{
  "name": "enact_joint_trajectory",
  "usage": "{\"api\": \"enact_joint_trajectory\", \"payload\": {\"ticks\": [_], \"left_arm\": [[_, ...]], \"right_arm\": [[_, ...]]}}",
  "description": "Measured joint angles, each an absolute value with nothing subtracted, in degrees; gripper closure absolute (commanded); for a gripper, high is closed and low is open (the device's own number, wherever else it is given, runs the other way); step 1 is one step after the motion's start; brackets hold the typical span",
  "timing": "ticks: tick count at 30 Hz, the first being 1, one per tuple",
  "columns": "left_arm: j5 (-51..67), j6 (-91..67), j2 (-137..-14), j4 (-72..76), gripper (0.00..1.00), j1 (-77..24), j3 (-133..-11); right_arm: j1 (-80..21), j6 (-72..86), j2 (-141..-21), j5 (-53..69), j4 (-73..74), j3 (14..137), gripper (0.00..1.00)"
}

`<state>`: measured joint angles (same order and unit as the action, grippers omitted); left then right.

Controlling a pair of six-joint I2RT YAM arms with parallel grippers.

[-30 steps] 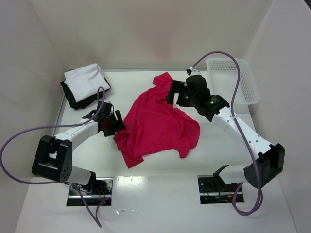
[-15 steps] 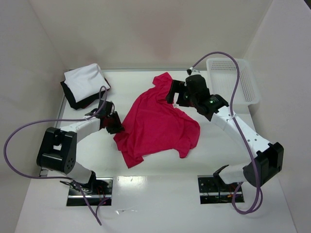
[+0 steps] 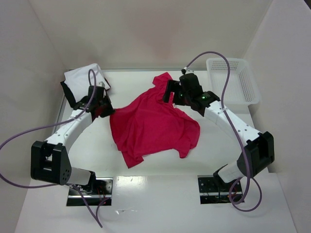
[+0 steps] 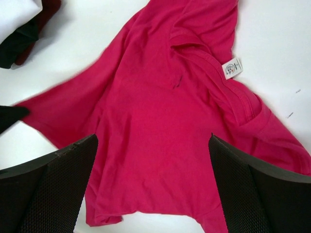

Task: Fold and stack the t-shirts
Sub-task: Flatten out the tshirt

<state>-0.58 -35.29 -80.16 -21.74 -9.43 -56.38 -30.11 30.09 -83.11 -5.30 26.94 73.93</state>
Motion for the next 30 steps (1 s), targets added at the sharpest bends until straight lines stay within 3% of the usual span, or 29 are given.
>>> {"api": "enact_joint_trajectory", "payload": {"ticks": [14,30], "left_arm": [[-6.0,-28.21,-80.93,-23.2,1.0,-7.33,-61.49],[-8.12,-27.24,-86.72,-22.26,1.0,-2.0,-65.06]], "right_arm": [[-29.63,28.42,-90.72,-5.26,22.57,78.87,0.0],[-25.45,25.52,-107.77,-5.15,19.16,90.54,0.0]]}}
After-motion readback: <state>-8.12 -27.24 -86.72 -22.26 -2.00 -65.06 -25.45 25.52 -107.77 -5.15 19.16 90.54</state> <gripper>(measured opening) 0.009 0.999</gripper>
